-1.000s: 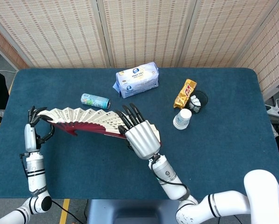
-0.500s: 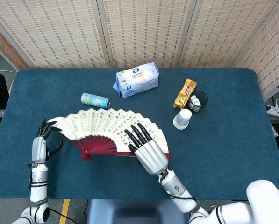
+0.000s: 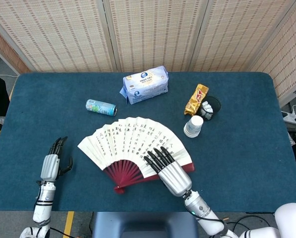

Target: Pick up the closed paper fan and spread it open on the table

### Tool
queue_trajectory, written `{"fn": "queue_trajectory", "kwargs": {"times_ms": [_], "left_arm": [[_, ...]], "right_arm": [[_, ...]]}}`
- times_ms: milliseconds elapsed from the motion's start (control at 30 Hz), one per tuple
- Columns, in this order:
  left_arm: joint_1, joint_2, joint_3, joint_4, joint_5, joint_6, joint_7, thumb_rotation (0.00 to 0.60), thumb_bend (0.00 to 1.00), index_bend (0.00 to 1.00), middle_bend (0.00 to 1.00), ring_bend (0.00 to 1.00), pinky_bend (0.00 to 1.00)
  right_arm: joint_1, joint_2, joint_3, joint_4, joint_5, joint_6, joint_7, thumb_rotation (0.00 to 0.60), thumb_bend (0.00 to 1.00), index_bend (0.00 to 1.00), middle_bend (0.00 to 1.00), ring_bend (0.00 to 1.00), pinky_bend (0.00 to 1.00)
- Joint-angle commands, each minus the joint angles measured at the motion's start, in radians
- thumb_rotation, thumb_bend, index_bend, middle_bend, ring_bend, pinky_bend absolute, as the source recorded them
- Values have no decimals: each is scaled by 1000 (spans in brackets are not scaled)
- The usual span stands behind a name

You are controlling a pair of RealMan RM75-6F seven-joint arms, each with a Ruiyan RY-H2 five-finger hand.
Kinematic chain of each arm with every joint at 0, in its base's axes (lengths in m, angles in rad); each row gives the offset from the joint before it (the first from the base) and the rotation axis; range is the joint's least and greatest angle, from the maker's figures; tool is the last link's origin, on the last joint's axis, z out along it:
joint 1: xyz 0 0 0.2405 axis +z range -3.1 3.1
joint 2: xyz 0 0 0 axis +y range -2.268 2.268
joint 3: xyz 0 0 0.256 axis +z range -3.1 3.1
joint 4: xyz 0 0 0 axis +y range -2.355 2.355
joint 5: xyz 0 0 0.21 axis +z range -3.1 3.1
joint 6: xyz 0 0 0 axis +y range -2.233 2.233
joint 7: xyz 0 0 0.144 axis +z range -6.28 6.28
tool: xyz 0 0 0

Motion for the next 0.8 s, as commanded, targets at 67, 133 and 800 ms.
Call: {"fn": "queue_trajectory", "kwargs": {"times_ms": [67,133,800], "left_arm": [[5,10,3,8,-1,-10,-5,600,527,0,41,0,94],[6,16,4,10,-1,-7,-9,600,523,0,37,0,94],[18,159,41,-110,28,-33,-21,600,439,0,0,0,85]], "right_arm": [[-41,35,-36,-12,-20,-4,-31,600,367,0,0,0,28],[-57,45,-44,-11,-25,-4,-43,600,267,0,0,0,18],[-22,261,-30,-180,160,-323,-120,600,0,0,0,0,0]]}}
